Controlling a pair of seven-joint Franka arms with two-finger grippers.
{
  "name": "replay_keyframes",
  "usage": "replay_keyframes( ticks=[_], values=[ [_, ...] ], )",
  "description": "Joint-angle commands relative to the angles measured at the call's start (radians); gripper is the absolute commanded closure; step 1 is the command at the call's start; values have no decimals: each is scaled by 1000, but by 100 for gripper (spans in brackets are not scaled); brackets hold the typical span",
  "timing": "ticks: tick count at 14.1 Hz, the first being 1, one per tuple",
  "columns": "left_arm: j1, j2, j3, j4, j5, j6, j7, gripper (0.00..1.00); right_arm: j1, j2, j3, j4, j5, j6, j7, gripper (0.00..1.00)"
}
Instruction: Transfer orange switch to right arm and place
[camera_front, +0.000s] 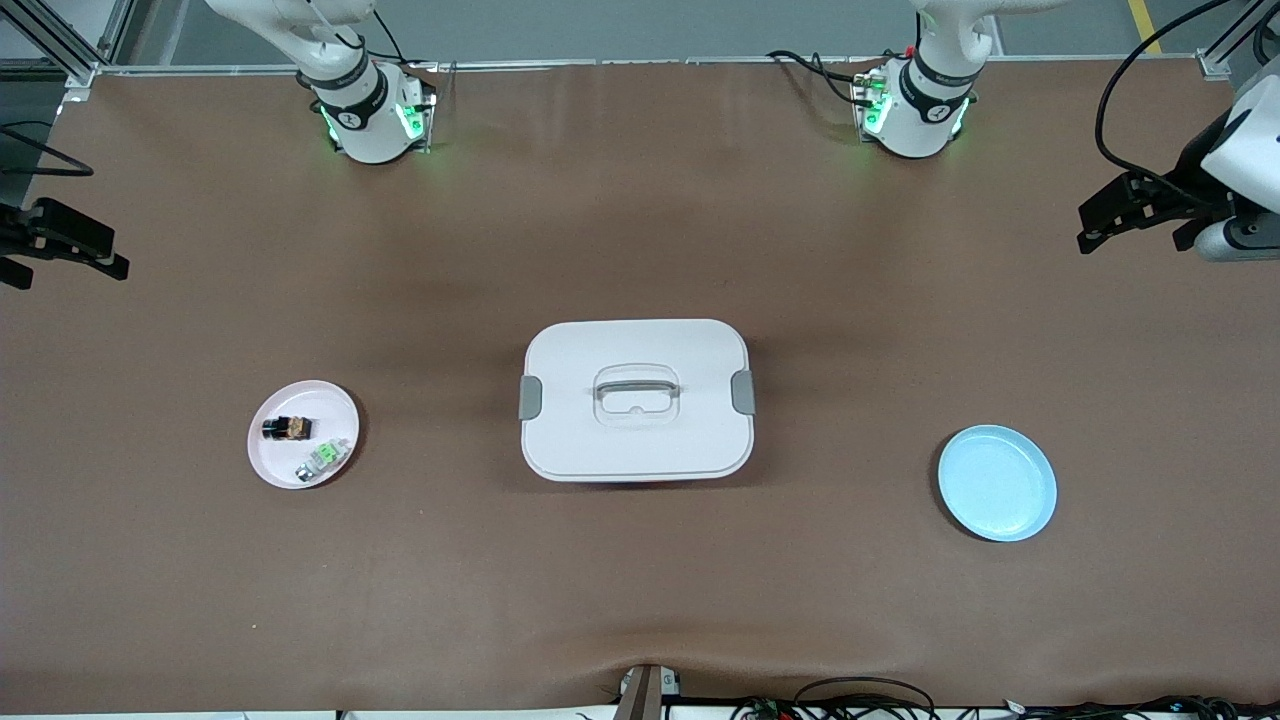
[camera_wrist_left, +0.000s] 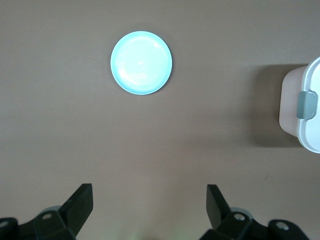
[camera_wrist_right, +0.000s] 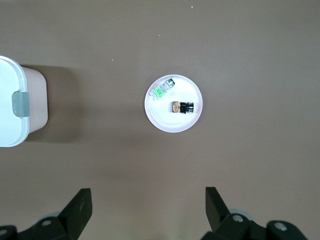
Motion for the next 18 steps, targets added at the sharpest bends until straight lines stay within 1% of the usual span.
replay_keyframes(
  ticks=[1,5,7,12,14,18],
  values=[
    [1,-10,-1,5,-13,-13,21,0,-5,-65,-3,-87,4,14,13,0],
    [-4,-9,-1,5,-12,-8,22,0,-11,-145,-1,-215,4,81,13,0],
    [-4,-9,-1,5,-12,-8,22,0,-10,-174,-1,-260,4,103,13,0],
    [2,-3,0,14,-12,-8,24,0,-11,-180,-1,-283,4,65,14,0],
    [5,-1,5,31,-13,-8,24,0,-10,-182,-1,-286,4,61,14,0],
    [5,5,8,31,-13,-8,25,0,-11,-191,-1,-297,4,64,14,0]
  ],
)
